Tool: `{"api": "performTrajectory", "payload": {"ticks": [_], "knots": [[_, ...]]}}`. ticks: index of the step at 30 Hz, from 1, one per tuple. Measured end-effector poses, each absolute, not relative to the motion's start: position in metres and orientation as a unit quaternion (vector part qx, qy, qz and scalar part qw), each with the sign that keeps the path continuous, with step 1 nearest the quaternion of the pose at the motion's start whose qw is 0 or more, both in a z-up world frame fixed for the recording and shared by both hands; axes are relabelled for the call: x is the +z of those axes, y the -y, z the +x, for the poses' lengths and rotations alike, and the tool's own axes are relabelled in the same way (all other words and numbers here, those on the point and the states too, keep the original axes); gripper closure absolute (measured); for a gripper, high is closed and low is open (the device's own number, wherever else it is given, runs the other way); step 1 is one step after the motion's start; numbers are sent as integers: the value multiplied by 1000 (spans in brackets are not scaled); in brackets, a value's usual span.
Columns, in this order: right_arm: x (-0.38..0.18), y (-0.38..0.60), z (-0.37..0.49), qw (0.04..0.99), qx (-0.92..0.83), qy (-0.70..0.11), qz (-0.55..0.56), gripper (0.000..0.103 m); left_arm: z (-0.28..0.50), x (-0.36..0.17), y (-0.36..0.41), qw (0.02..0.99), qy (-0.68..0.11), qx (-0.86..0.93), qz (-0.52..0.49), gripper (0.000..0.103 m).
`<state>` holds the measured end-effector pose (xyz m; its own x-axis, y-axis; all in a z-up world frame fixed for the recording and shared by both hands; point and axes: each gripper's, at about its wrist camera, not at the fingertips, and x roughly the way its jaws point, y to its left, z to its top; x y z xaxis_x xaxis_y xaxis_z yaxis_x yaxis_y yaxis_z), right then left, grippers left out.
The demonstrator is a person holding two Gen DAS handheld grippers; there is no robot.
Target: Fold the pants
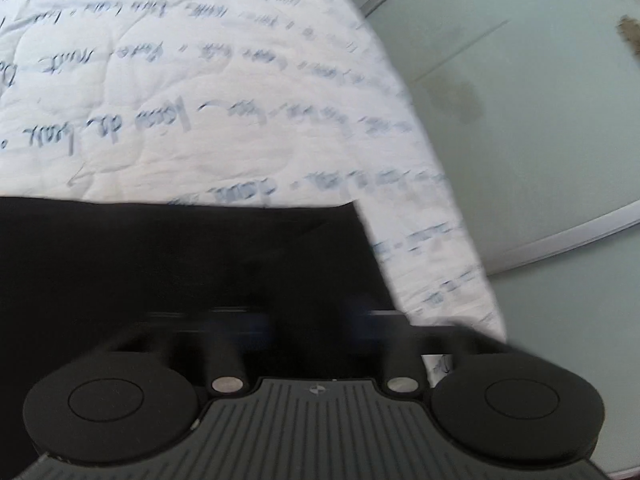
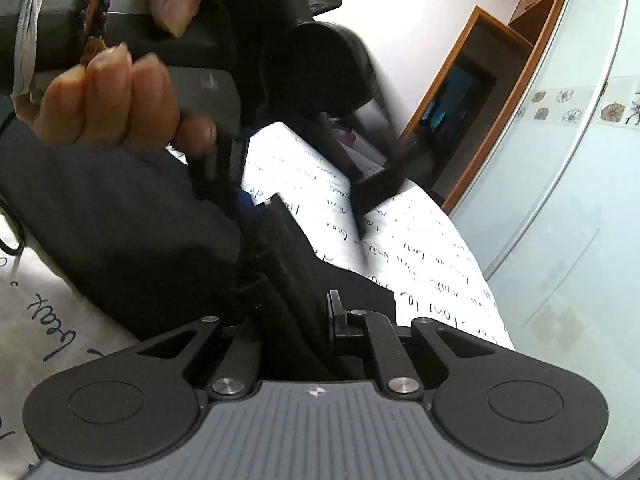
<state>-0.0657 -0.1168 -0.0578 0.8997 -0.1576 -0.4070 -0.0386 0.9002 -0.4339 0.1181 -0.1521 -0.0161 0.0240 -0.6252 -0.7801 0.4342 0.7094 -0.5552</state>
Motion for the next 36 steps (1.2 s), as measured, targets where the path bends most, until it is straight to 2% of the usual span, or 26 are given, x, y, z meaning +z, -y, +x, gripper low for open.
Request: {"api": "performTrajectory", "payload": {"ticks": [1,2,3,4,5,7,16,26,35,36], "knots": [[-55,116,-60,949,-29,-223,-220,94,119,-18,151,712,-592,-370,-80,93],[-53,114,-61,949,-27,-225,-219,94,118,-18,152,714,-589,-371,-74,93],[-53,111,-62,949,-30,-223,-222,94,116,-17,153,714,-588,-374,-66,92],[-53,107,-62,948,-32,-221,-227,94,115,-15,153,712,-588,-378,-59,86],[-52,105,-63,947,-32,-221,-230,94,113,-13,154,716,-584,-377,-57,88],[-50,102,-65,947,-31,-223,-229,94,110,-7,151,730,-562,-385,-55,98],[-17,77,-68,960,13,-209,-186,94,116,34,88,769,-506,-388,-48,97],[-10,11,-88,950,131,-197,-202,92,169,-25,-76,790,-555,-231,-124,95],[2,38,-71,949,126,-245,-152,92,154,-25,-118,788,-517,-272,-194,94],[4,38,-61,949,127,-250,-143,92,151,-23,-126,789,-514,-272,-202,90]]}}
